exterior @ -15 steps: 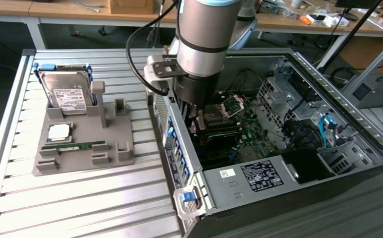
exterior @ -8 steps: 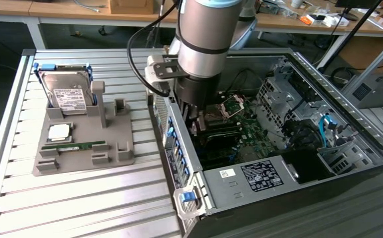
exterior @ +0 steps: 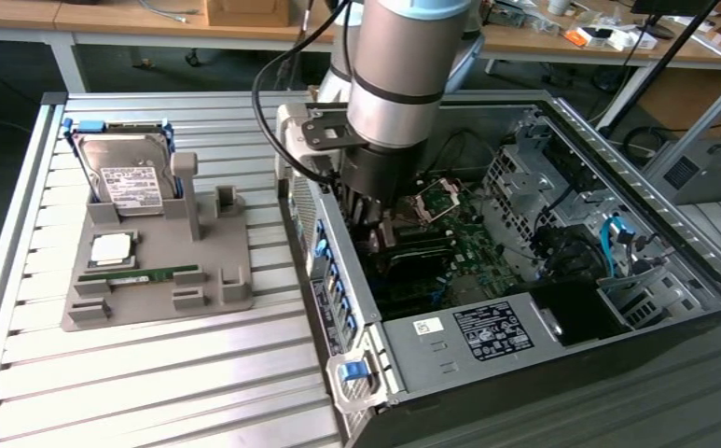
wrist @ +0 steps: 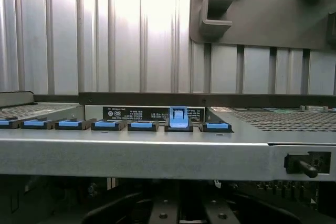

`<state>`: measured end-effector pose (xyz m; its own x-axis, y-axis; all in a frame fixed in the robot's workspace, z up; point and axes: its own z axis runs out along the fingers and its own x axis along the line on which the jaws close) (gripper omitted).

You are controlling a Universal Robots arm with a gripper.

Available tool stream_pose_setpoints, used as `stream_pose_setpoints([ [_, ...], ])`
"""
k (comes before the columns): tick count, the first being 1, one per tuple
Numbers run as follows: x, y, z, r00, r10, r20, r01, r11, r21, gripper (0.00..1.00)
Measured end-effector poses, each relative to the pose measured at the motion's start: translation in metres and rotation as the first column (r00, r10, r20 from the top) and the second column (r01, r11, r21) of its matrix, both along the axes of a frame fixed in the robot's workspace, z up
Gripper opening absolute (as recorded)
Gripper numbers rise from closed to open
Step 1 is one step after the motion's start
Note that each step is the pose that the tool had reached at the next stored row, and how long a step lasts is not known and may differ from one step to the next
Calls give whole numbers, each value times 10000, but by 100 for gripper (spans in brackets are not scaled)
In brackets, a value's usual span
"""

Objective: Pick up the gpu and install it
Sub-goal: 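Press down on the gpu until it lock into place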

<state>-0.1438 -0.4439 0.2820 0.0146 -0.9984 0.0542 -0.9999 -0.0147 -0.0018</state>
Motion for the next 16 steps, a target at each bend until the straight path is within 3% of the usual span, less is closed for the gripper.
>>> stream_pose_setpoints([
  [16, 206, 2, -72, 10000, 1, -45, -1, 10000, -5, 11],
])
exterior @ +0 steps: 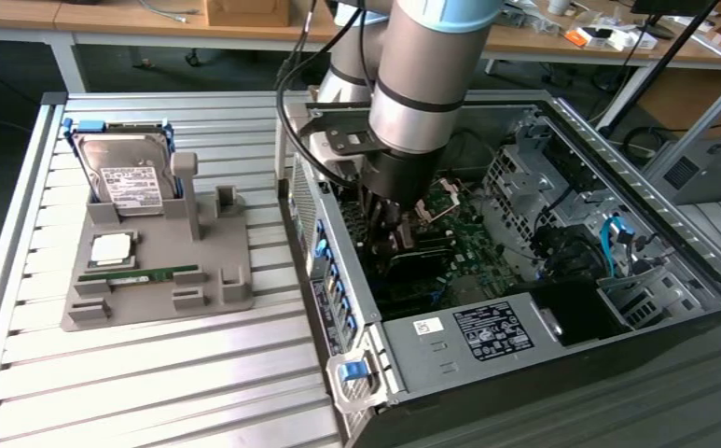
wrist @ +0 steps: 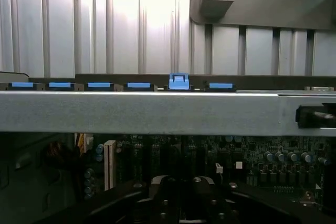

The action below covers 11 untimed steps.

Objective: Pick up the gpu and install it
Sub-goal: 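Press down on the gpu until it lock into place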

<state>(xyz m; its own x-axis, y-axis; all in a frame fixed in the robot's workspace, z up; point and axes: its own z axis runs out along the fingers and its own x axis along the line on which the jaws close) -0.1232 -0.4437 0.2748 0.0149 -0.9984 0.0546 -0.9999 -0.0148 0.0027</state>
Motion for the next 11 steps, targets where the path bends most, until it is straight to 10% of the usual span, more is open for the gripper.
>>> stream_pose_setpoints([
  [11, 15, -1, -65, 10000, 1, -7, -1, 10000, -3, 11],
])
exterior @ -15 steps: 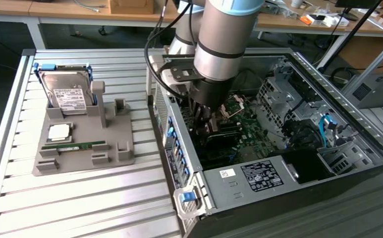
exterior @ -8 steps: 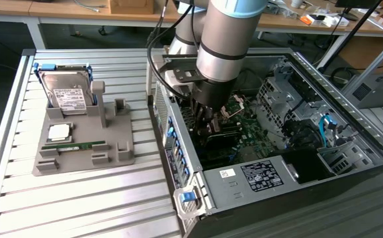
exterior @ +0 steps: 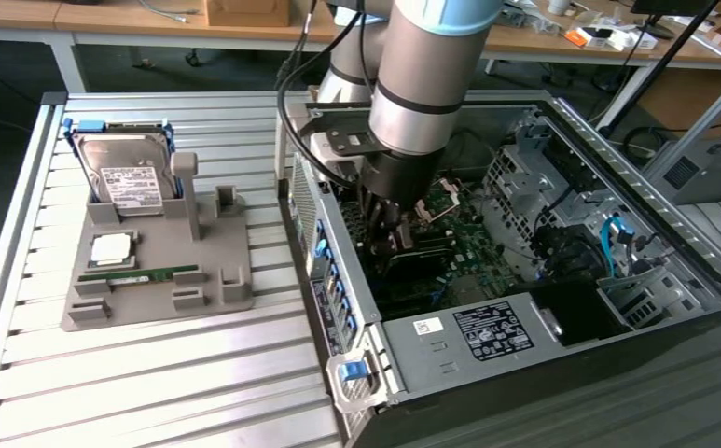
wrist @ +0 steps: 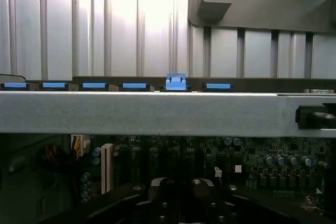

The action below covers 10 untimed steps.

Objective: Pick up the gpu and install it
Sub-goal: 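Press down on the gpu until it lock into place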

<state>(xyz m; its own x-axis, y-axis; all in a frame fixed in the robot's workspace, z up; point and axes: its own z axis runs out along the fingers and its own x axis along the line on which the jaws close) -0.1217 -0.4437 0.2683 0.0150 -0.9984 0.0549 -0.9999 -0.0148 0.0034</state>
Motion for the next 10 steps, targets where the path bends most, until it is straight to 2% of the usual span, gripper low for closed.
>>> stream_pose_setpoints([
  [5, 18, 1, 8, 10000, 0, 8, 0, 10000, 11, 11],
  [7, 27, 3, 52, 10000, 2, 29, -3, 10000, 38, 11],
  [8, 29, 1, 93, 10000, 3, 10, -3, 10000, 12, 11],
  [10, 37, 1, 141, 10000, 0, 6, 0, 10000, 8, 11],
])
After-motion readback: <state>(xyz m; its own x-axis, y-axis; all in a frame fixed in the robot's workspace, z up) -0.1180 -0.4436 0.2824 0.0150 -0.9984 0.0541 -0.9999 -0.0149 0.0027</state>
